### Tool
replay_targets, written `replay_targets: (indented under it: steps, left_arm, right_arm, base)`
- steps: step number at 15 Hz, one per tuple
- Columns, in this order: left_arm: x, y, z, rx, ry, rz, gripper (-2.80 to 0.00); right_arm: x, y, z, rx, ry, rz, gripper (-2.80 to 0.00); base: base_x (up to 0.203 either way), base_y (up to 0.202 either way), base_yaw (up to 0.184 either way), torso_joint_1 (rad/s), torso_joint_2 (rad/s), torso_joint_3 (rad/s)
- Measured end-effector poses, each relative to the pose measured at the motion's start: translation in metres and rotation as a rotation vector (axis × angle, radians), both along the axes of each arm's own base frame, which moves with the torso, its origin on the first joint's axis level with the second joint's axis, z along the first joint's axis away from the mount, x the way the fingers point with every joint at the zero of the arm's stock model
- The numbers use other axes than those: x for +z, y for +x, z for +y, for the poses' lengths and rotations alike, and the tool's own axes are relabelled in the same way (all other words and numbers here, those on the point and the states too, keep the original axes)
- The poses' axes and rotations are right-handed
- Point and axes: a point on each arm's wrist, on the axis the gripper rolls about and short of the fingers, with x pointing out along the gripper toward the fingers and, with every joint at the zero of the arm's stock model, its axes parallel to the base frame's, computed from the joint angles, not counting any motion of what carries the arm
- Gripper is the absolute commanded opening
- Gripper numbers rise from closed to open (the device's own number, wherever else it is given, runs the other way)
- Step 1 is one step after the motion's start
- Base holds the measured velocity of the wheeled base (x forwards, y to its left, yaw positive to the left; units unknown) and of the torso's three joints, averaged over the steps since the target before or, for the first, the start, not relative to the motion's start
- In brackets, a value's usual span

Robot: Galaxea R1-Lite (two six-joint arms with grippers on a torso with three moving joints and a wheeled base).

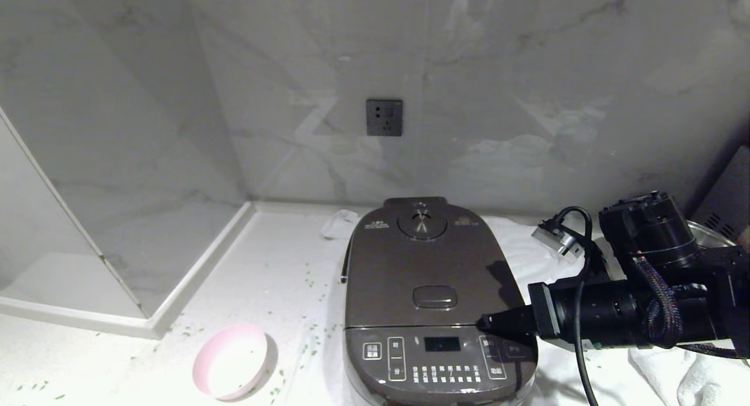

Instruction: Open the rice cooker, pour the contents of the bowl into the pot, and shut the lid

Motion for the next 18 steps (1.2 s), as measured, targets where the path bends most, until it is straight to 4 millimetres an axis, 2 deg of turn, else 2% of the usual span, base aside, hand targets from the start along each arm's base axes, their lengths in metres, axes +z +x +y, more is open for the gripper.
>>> replay_targets:
  steps: [7,18]
  left_arm:
    - [0.0,0.0,0.0,0.0,0.001,-0.001,-2.8]
    - [0.0,0.0,0.0,0.004,-0.011,-0.001,-2.8]
  right_arm:
    - [0.0,0.01,0.011,0.016,0.015,0.019,-2.8]
    - [-0.007,0.0,0.006,0.017,0.003,0.048,-2.8]
  base:
    - [0.0,0.0,0.0,0.0,0.0,0.0]
    - [0.0,0.0,0.0,0.0,0.0,0.0]
